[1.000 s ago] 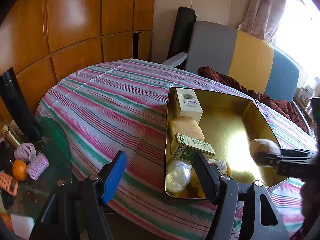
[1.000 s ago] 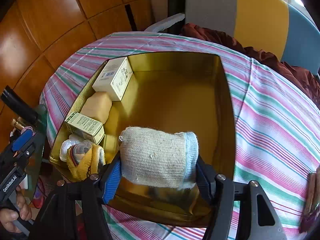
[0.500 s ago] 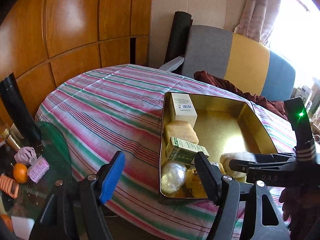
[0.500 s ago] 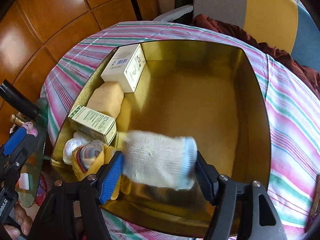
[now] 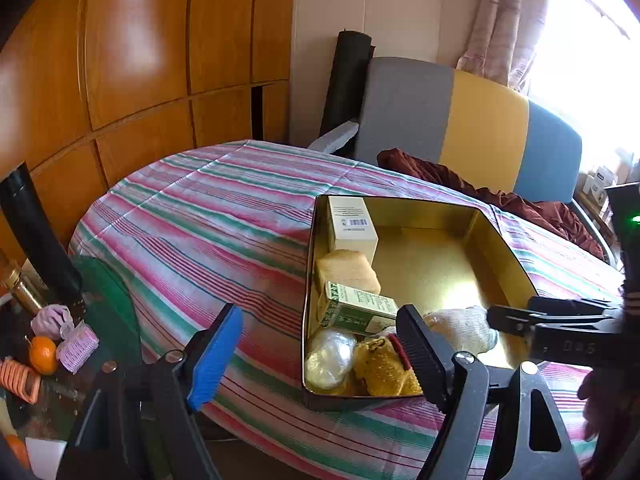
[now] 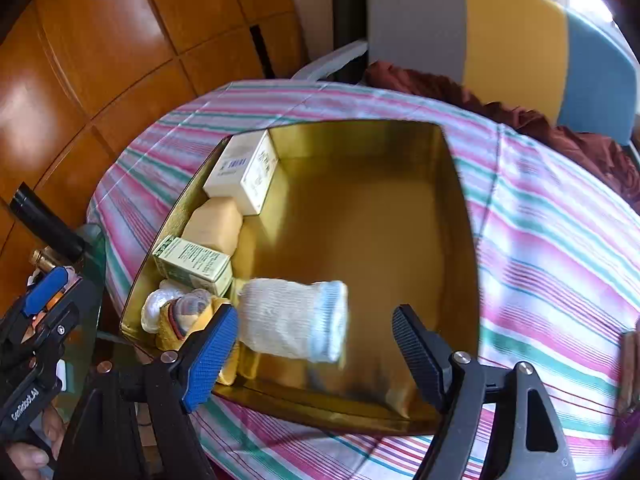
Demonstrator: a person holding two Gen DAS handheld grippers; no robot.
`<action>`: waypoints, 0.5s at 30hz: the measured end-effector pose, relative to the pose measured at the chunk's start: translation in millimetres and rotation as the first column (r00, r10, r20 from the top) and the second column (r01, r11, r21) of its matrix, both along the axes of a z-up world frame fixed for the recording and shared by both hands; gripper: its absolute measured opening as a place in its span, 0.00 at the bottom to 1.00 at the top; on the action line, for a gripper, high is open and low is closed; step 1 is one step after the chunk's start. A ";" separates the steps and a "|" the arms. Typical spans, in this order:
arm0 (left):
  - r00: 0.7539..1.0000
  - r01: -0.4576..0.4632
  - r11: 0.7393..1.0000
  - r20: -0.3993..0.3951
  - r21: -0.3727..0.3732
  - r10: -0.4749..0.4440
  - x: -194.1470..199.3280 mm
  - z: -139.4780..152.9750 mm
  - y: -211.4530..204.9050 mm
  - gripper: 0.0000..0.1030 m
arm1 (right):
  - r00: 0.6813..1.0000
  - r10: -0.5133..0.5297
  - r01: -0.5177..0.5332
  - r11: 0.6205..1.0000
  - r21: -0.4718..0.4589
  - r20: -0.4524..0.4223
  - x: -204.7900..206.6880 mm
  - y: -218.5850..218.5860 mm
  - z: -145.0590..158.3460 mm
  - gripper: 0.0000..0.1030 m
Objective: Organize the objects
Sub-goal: 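Lower the white sock into the gold tray and open the right tool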
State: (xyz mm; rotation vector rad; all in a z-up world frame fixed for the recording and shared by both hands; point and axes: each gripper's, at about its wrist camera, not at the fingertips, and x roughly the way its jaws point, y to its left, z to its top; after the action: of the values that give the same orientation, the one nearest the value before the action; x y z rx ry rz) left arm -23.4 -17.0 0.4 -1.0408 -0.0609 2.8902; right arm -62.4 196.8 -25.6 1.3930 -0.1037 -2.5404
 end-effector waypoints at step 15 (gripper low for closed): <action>0.996 0.094 0.996 0.006 0.006 -0.094 2.7 9.0 38.5 0.79 | 0.984 -0.110 0.130 0.982 0.140 -0.139 39.1 57.6 23.0 0.78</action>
State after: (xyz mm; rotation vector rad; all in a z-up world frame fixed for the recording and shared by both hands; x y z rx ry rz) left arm -20.7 21.5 9.4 -1.0225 -0.0201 2.8012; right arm -23.3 254.5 -2.6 1.3033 0.0268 -2.7829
